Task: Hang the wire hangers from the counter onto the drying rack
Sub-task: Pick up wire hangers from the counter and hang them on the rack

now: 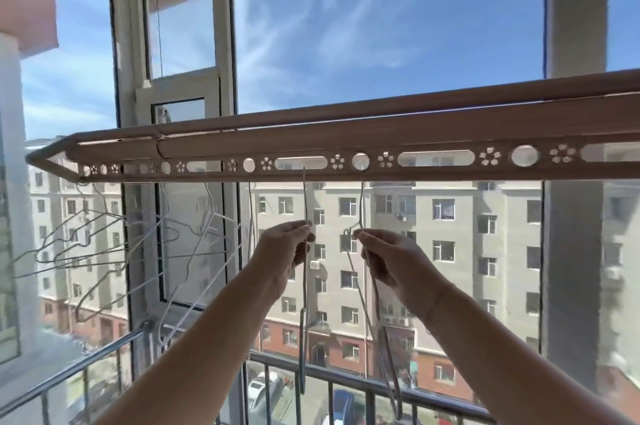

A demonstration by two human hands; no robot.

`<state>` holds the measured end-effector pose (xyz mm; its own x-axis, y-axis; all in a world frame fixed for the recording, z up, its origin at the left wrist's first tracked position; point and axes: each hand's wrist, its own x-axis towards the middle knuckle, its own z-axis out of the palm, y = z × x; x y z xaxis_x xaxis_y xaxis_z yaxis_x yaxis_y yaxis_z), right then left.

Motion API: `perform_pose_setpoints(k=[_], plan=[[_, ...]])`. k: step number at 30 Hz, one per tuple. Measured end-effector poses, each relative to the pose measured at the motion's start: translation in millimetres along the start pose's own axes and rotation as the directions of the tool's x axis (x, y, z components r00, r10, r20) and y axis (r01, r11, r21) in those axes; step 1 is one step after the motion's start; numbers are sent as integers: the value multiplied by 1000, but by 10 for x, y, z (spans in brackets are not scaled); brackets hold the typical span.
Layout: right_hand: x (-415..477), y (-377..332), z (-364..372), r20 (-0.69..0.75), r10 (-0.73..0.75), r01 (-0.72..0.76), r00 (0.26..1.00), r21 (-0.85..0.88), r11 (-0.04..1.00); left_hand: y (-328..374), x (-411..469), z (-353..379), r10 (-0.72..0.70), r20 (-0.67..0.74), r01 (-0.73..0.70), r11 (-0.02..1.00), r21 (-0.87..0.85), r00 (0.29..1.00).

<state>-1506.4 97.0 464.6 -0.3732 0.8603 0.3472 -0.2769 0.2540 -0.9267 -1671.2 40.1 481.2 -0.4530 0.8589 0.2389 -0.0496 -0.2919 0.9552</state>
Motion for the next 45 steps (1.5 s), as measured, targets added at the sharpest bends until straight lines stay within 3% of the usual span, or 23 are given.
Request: perform_pose_setpoints(k=[9, 16, 22, 26, 30, 34, 39, 45], plan=[[-6, 30, -46, -27, 12, -12, 1000, 29, 1000, -60, -9, -57, 16, 37, -14, 999, -40, 999], [-279, 359, -291, -75, 49, -44, 996, 68, 997, -462, -249, -360, -10, -16, 10, 1000, -8, 1000], [-739, 927, -596, -127, 149, -146, 981, 30, 989, -1114, -437, -523, -151, -34, 152, 988, 19, 988], [-1060, 1228, -898, -160, 183, -194, 970, -59, 979, -1646, -663, -302, -262, 68, 256, 963, 81, 963], [-1358, 1360, -1285, -218, 162, -197, 962, -150, 969, -2151, -925, 133, -351, 245, 291, 924, 249, 904], [-1673, 1425, -1849, -360, 106, -211, 927, -265, 941, -2382, -1194, 724, -378, 416, 216, 897, 386, 827], [-2301, 1323, -2671, -504, 69, -264, 861, -326, 908, -2502, -1646, 1617, -367, 616, 136, 911, 388, 697], [-3353, 1053, -3729, -671, 55, -358, 739, -323, 876, -2705, -2379, 2806, -361, 756, 92, 923, 374, 545]])
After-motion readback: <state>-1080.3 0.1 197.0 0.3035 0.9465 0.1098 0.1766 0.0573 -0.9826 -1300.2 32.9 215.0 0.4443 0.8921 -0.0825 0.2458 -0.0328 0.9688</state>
